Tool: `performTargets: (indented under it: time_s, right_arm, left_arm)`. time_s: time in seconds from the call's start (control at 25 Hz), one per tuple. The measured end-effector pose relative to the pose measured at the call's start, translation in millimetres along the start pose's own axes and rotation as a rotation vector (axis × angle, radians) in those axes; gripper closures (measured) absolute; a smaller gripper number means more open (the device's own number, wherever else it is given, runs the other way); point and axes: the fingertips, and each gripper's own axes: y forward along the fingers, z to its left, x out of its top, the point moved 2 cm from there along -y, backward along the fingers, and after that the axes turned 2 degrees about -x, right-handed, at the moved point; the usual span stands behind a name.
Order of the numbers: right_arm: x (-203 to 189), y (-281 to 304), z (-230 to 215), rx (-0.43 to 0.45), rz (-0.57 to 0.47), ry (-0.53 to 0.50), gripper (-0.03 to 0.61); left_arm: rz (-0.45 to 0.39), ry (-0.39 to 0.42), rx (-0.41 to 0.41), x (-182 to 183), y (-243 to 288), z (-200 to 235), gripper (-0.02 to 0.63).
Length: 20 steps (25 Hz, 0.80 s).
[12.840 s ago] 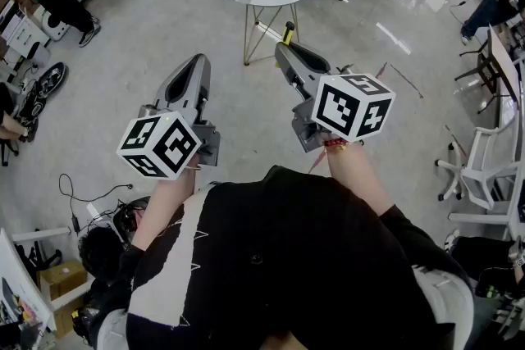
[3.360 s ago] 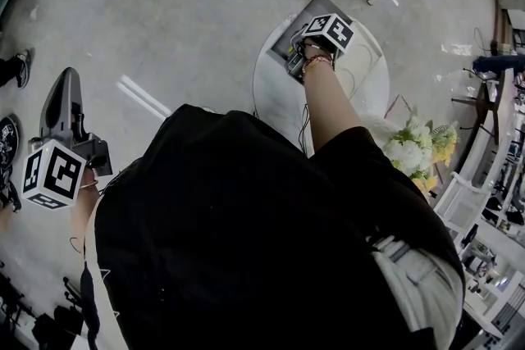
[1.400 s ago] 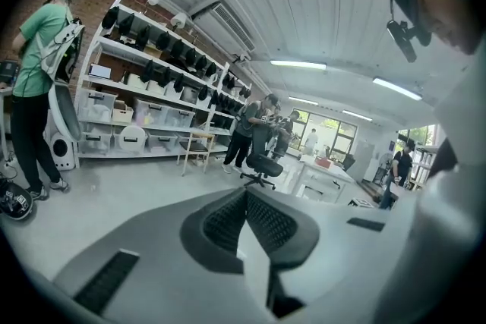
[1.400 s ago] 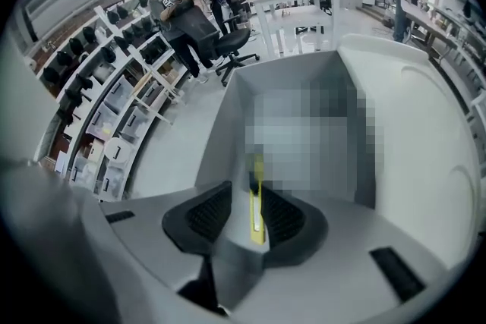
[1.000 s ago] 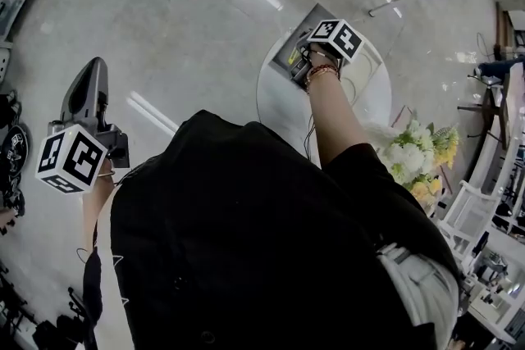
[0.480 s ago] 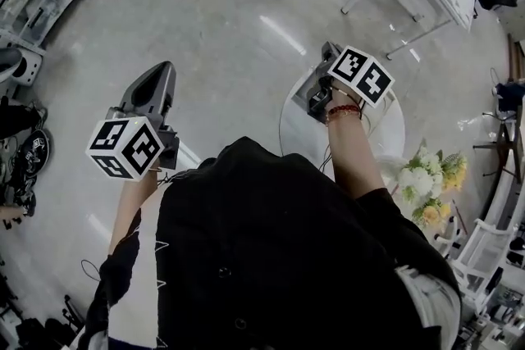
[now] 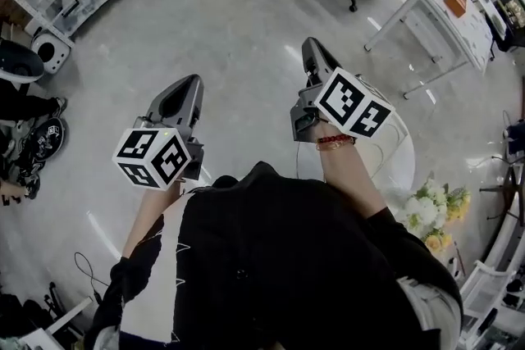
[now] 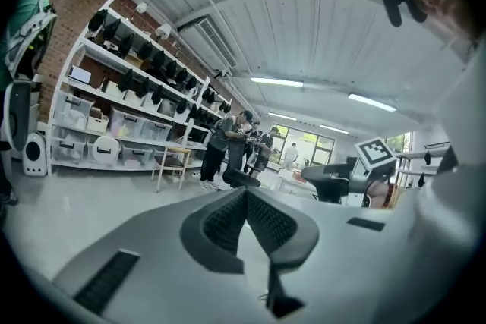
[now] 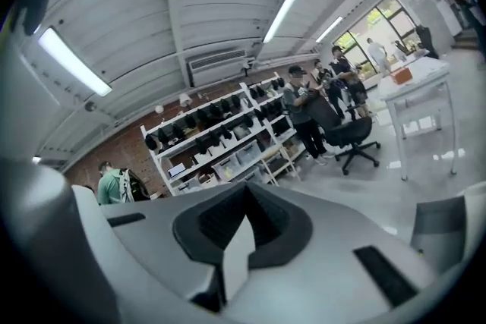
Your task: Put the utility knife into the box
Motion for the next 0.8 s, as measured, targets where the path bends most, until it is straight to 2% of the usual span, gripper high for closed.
performTargets:
  time_s: [0.12,0.28,0.52,0.8]
  right_arm:
    - [-4,-1,25,0.036,-0.026,-0.12,0.574]
    - [-27,5,48,0.08,0.008,-0.228,0.574]
    - [-56,12,55,0.094,0.093,-0.249,0.574]
    - [-68,16,65,0.107,0.131,-0.292,0.574]
  left_arm:
    - [-0.009,0.014,0.026,0,-9,3,0.603]
    - [-0.027,0.02,0.084,-2,-22,14,0.603]
    - [-0.032,-0.006,0.156,-10,-40,27,0.603]
    - [-0.037,-0.022,0.186,-12,-53,35,0.603]
